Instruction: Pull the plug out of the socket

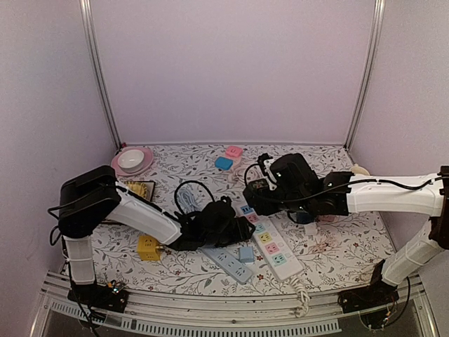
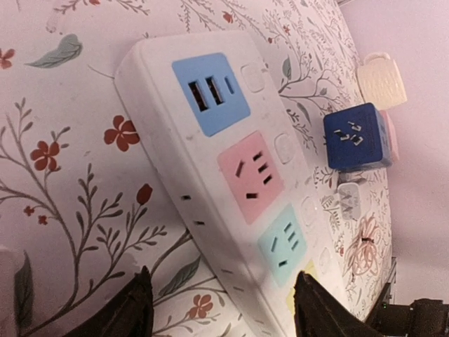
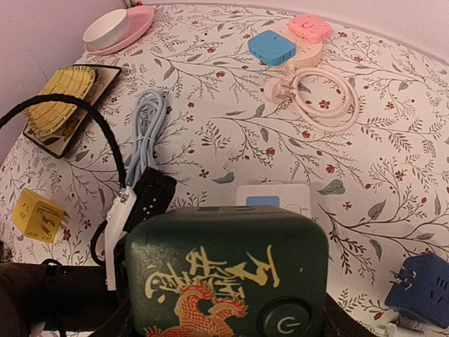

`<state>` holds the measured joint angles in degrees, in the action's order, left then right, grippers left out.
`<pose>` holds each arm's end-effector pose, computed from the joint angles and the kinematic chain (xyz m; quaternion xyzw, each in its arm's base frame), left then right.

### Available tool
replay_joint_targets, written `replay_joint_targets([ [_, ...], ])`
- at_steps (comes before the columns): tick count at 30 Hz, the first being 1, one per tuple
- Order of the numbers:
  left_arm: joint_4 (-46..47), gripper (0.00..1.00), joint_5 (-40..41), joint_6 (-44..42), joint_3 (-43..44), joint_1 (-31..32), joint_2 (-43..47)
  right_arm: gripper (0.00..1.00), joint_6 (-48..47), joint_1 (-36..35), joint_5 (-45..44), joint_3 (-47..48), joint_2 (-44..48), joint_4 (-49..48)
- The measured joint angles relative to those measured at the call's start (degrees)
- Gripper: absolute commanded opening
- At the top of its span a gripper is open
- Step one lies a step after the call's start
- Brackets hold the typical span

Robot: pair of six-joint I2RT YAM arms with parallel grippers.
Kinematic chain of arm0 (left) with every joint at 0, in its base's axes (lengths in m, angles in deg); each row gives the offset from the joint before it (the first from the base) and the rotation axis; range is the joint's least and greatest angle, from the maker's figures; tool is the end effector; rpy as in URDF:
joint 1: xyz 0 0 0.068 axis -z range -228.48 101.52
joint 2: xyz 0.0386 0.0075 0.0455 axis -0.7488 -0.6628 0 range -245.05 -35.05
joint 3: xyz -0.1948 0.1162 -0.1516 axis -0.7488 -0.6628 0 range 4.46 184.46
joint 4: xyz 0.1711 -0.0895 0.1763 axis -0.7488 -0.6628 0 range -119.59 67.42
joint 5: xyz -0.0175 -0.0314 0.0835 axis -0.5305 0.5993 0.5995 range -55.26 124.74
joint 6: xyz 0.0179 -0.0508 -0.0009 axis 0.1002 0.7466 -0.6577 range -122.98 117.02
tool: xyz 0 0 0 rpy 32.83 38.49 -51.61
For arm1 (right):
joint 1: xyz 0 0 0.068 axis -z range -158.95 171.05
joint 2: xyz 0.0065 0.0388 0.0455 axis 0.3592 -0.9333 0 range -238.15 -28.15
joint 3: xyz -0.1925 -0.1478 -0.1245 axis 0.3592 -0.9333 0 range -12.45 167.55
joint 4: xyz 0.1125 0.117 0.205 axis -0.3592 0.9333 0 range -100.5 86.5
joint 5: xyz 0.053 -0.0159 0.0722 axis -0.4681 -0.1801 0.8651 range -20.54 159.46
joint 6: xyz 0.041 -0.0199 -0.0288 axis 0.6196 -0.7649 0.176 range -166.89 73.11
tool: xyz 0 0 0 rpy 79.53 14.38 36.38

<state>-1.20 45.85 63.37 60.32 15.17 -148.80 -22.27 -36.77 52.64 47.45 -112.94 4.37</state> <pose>0.1813 -0.3508 0.1147 -0.0644 0.8876 -0.3694 0.2676 0.1827 0.2710 0.2585 -0.1964 0.8761 0.1771 0.4032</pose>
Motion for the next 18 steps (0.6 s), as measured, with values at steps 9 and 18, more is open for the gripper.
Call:
replay_joint_targets([
  [9,-8.3,0.71,3.9,-6.8,0.2,1.3,6.6,0.34,0.1,12.7,7.1,-2.0,0.3,0.0],
  [18,-10.2,0.71,5.2,-13.6,-1.8,-2.5,15.9,0.37,-0.6,27.0,17.0,-6.1,-0.2,-5.3],
])
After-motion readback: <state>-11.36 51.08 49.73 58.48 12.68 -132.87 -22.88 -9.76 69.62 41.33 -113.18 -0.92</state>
